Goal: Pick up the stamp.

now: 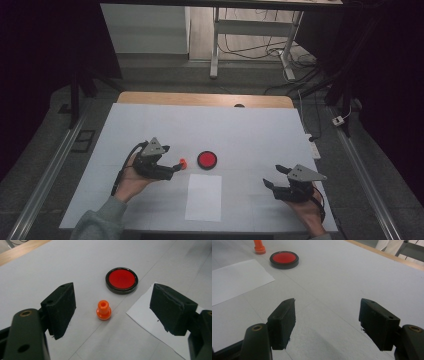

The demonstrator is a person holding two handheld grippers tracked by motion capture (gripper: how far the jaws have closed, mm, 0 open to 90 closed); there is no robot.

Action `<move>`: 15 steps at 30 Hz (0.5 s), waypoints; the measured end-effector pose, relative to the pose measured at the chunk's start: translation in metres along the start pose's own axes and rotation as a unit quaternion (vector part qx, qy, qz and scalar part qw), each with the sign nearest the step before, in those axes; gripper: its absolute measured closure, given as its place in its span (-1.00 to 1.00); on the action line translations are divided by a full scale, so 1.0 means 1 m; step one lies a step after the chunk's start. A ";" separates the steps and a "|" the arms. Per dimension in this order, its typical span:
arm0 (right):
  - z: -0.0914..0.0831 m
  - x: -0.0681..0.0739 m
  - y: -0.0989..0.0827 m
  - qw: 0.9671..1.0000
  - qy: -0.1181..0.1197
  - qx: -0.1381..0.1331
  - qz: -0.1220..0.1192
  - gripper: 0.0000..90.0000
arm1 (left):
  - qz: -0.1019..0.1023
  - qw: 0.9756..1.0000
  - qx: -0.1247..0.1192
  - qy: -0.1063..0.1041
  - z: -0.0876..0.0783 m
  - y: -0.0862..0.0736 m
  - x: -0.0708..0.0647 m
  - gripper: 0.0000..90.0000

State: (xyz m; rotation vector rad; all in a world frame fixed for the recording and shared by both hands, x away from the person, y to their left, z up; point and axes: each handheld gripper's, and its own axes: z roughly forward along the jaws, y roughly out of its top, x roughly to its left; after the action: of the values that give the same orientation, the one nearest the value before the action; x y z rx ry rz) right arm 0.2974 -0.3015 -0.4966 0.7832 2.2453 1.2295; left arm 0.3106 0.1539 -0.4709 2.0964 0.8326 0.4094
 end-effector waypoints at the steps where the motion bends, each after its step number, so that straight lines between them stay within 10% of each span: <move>1: 0.000 0.000 0.000 1.000 0.000 -0.001 0.001 -0.34 | -0.001 1.000 0.001 0.000 0.002 0.001 0.000 -0.52; 15: 0.002 0.002 0.001 1.000 0.001 0.002 -0.001 -0.34 | -0.008 1.000 0.016 0.000 0.029 0.006 0.009 -0.48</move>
State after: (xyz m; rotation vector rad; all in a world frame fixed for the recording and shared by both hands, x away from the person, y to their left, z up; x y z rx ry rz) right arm 0.2971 -0.2983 -0.4970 0.7821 2.2507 1.2248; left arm 0.3353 0.1413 -0.4839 2.1190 0.8604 0.3901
